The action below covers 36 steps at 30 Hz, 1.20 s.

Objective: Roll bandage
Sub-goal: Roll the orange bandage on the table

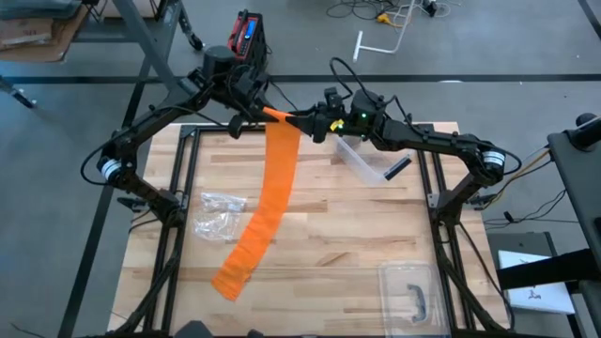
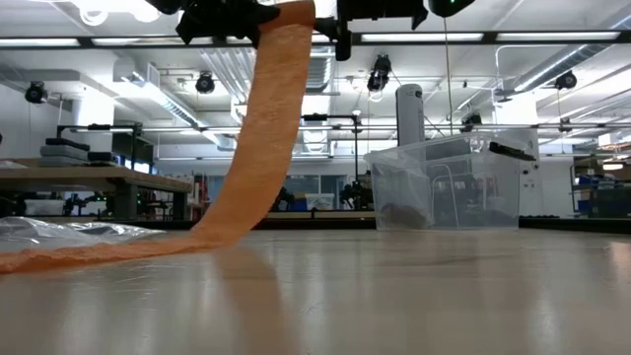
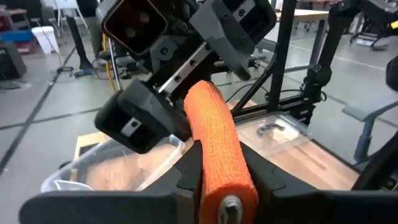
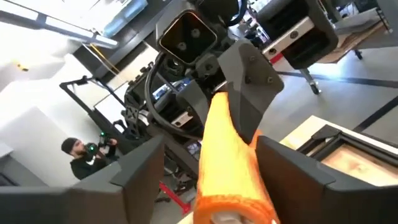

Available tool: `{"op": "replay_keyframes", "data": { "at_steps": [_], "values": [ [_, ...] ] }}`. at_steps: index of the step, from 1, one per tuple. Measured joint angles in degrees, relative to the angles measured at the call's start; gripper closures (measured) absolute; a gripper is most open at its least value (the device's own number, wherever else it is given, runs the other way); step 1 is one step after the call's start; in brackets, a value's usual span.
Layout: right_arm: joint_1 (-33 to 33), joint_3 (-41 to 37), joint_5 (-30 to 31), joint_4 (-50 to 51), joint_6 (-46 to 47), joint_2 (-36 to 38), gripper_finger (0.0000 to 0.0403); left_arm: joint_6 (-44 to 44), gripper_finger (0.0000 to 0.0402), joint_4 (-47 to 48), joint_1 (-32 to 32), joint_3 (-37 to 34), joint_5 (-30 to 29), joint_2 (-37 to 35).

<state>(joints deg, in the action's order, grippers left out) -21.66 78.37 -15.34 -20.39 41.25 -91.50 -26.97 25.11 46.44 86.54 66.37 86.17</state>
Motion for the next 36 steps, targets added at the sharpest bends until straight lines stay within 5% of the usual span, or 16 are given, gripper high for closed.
{"op": "replay_keyframes", "data": {
  "at_steps": [9,17,36],
  "values": [
    [0.0,0.0,0.3,0.0,1.9,0.0,0.0106,-4.3,0.0353,-1.5,0.0,0.0,0.0,0.0],
    [0.2,0.0,1.3,0.7,3.7,-0.4,0.0116,-12.2,0.0348,0.4,0.0,0.0,-6.9,-0.3],
    [0.7,-0.6,1.4,0.0,-2.3,-0.8,0.0108,-25.4,0.0353,15.5,-0.2,5.6,-10.5,-1.0]
  ]
}}
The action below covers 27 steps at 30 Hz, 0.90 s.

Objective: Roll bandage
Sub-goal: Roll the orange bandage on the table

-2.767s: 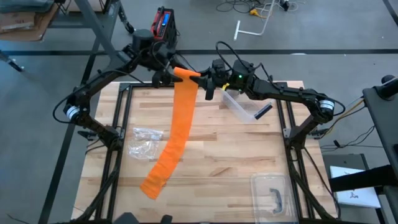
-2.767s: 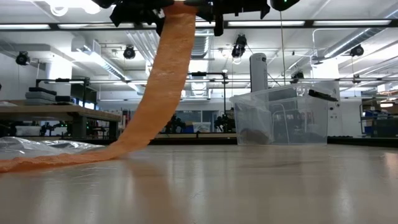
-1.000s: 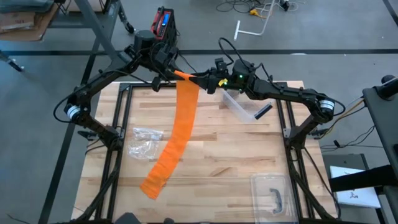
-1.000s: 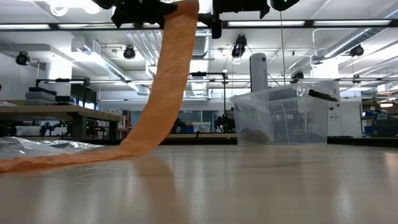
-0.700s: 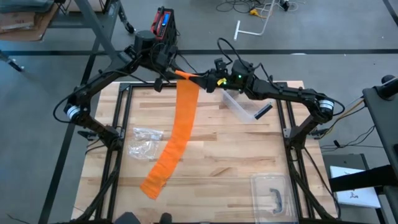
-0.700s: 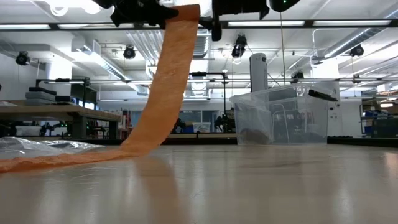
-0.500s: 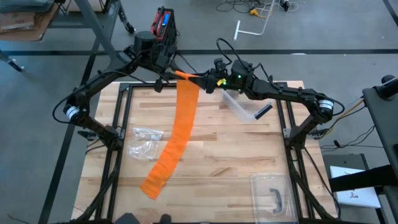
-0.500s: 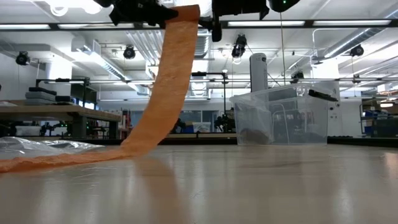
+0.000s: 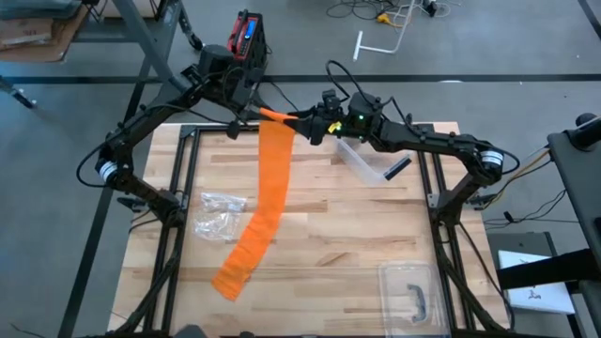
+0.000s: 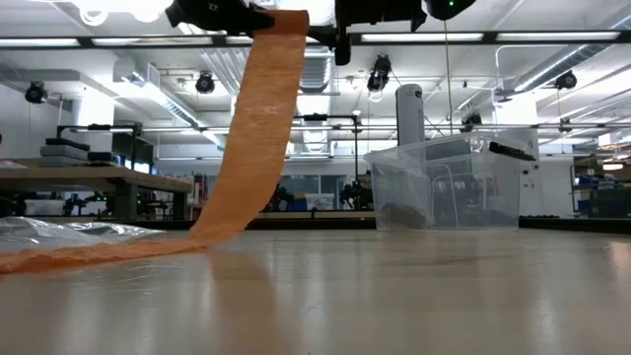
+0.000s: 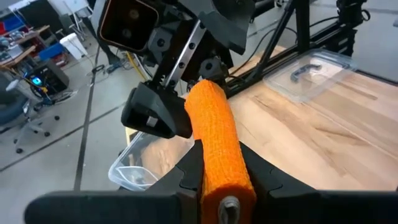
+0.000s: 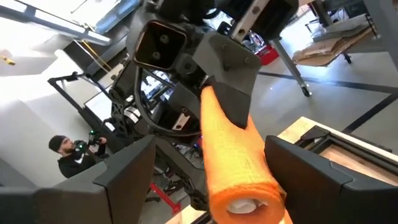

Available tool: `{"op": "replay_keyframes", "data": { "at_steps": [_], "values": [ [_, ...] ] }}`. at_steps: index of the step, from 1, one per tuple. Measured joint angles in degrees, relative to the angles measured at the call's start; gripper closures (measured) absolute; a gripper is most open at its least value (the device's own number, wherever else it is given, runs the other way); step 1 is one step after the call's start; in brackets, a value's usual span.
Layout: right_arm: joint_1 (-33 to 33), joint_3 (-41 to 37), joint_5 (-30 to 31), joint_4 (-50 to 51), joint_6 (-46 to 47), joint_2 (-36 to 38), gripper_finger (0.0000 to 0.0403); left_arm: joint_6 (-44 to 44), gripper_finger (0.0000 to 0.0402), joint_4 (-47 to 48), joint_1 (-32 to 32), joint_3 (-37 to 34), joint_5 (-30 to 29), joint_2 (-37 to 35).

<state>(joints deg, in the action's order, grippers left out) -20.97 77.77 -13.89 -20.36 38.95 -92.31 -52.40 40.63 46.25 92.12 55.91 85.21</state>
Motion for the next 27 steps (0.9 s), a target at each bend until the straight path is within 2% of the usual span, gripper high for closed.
{"op": "replay_keyframes", "data": {
  "at_steps": [10,27],
  "values": [
    [0.9,-0.1,-0.9,-6.0,0.0,-3.5,0.0118,-2.0,0.0353,1.9,-0.5,0.0,1.5,-0.1],
    [1.1,-0.1,-1.3,-6.0,6.6,-3.5,0.0165,-5.6,0.0353,2.1,-0.5,0.0,1.7,-0.3]
  ]
}}
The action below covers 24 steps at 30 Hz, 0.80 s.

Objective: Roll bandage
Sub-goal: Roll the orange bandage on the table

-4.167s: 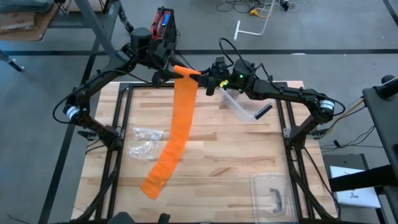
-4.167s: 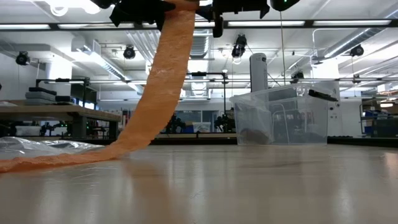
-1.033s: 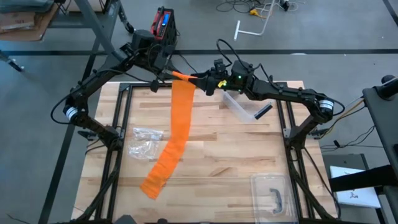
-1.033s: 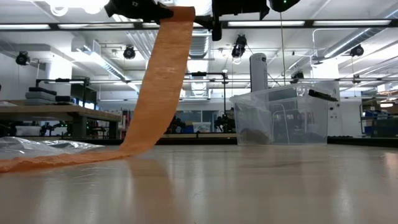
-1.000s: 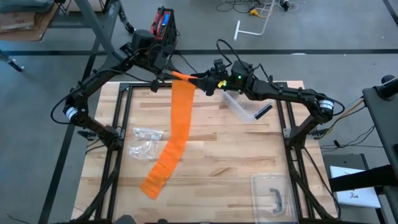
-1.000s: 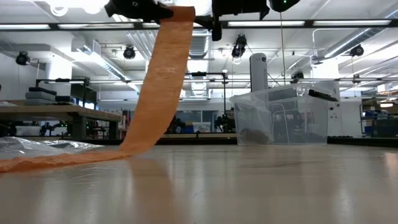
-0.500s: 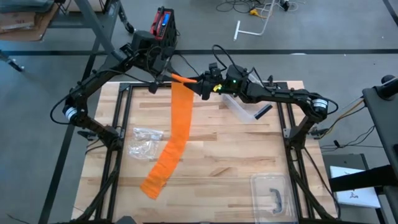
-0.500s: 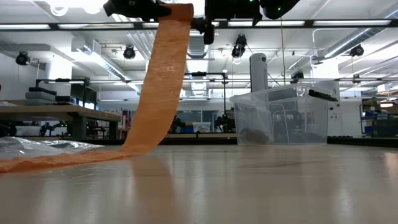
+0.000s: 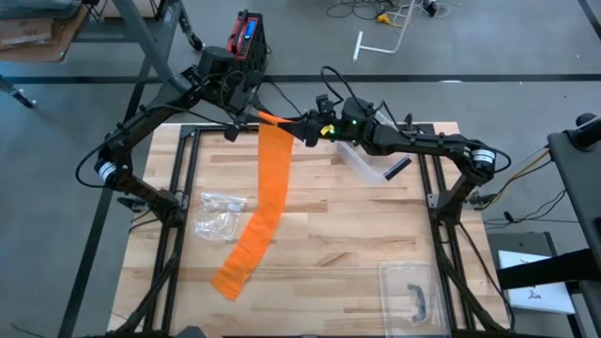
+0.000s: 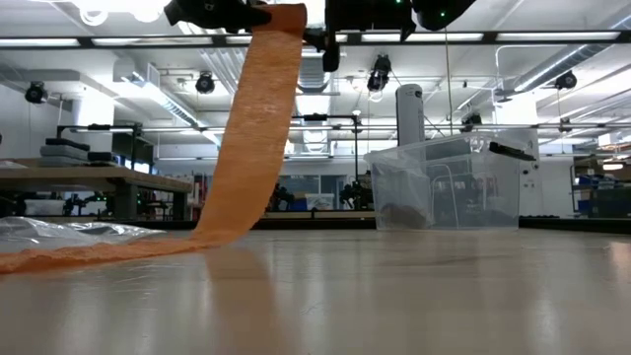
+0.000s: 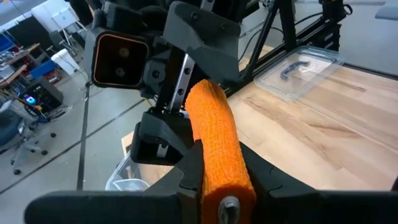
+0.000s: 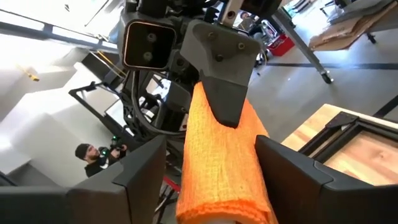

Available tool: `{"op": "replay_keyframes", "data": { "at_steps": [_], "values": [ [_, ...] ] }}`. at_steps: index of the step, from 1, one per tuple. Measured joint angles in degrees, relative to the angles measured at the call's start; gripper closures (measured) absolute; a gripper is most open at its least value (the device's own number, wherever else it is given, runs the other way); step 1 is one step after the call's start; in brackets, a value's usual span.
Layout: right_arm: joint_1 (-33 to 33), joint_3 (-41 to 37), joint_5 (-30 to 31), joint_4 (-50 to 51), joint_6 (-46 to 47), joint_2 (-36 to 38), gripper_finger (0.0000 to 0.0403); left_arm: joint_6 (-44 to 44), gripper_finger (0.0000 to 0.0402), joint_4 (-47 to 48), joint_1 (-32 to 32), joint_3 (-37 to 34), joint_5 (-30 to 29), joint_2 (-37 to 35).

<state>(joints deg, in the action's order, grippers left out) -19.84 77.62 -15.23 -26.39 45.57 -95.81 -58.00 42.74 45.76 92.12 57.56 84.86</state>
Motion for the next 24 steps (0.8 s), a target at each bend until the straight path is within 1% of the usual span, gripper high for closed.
{"op": "replay_keyframes", "data": {
  "at_steps": [3,6,11,13,15,18,21,24],
  "values": [
    [0.0,0.0,0.0,0.2,0.9,0.0,0.0175,0.0,0.0353,-0.1,0.0,0.0,-0.1,0.0],
    [0.0,0.0,0.2,0.7,0.4,0.0,0.0187,0.0,0.0353,-0.1,0.0,0.0,-1.4,0.0],
    [0.0,0.0,0.3,1.0,-1.2,0.0,0.0219,0.4,0.0352,-0.1,-0.1,0.0,-1.4,0.0],
    [0.0,0.0,0.2,1.1,-1.9,0.0,0.0238,2.8,0.035,0.0,-0.1,0.0,-1.4,0.0],
    [0.0,0.0,0.2,1.2,-3.2,0.0,0.0257,7.6,0.0342,0.0,-0.1,0.0,-1.8,-0.1],
    [-0.3,0.0,0.0,1.2,-6.8,0.0,0.0285,16.9,0.0314,0.2,-0.1,0.0,-3.1,-0.3],
    [-1.0,-0.1,-1.2,1.3,-10.4,0.0,0.0303,19.6,0.027,2.5,-0.1,0.0,-3.7,-0.4],
    [-2.2,-0.1,-5.4,1.1,-13.4,0.0,0.0315,22.2,0.0218,2.9,0.0,0.0,-3.9,-0.5]
  ]
}}
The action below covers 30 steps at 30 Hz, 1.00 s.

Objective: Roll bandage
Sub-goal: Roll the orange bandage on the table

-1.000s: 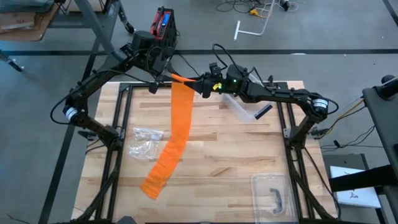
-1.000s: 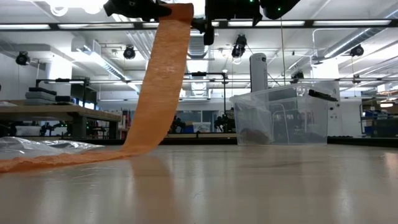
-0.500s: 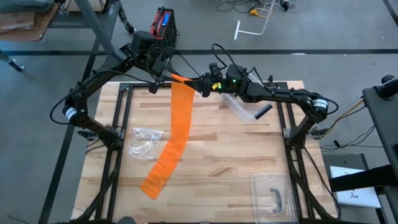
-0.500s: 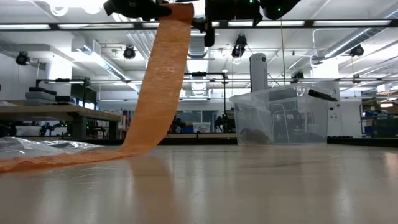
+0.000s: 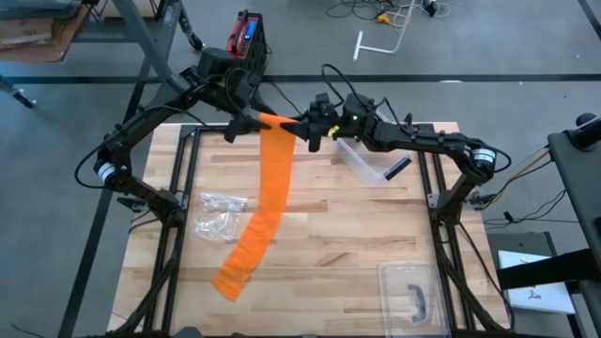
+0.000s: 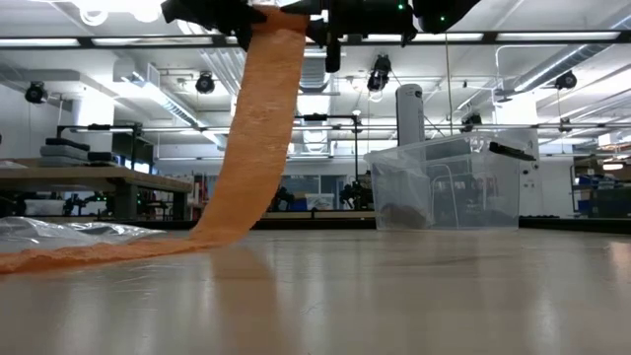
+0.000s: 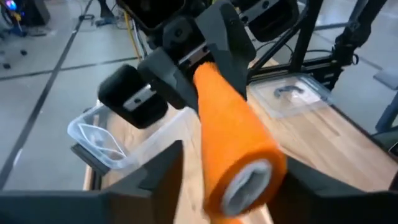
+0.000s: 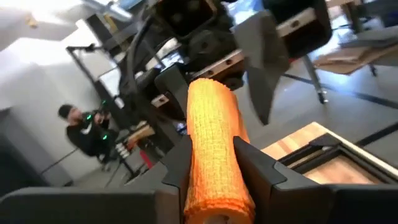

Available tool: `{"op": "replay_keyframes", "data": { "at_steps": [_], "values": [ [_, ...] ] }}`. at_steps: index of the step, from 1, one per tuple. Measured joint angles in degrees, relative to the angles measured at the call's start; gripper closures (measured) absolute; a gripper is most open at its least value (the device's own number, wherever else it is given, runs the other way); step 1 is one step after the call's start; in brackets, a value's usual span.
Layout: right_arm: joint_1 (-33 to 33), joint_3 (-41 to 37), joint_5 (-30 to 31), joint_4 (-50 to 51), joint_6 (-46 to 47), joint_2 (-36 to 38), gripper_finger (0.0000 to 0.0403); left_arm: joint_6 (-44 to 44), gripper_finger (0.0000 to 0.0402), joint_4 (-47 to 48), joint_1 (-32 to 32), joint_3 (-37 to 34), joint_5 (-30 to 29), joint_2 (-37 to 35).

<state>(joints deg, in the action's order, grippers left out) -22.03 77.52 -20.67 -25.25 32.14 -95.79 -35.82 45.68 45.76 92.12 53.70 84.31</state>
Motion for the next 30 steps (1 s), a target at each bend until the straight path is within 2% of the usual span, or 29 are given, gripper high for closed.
{"op": "replay_keyframes", "data": {
  "at_steps": [4,8,14,21,30],
  "values": [
    [-0.6,0.0,-4.6,0.0,-3.9,0.0,0.0322,2.7,0.0152,0.4,0.0,0.0,1.4,0.0],
    [-0.7,0.0,-6.0,0.5,-8.6,0.1,0.0323,6.1,0.0102,0.4,0.0,0.0,5.7,0.0],
    [-1.0,0.0,-6.8,2.7,-15.8,0.1,0.0324,12.6,0.0069,0.4,-0.1,0.0,5.6,0.3],
    [-1.0,0.0,-7.4,2.9,-20.2,0.1,0.0324,14.1,0.01,-1.4,-0.4,-1.9,5.7,0.8],
    [-1.1,0.0,-7.4,4.9,-22.7,0.1,0.0324,15.6,0.0205,-3.0,-0.9,-4.4,5.9,0.8]
  ]
}}
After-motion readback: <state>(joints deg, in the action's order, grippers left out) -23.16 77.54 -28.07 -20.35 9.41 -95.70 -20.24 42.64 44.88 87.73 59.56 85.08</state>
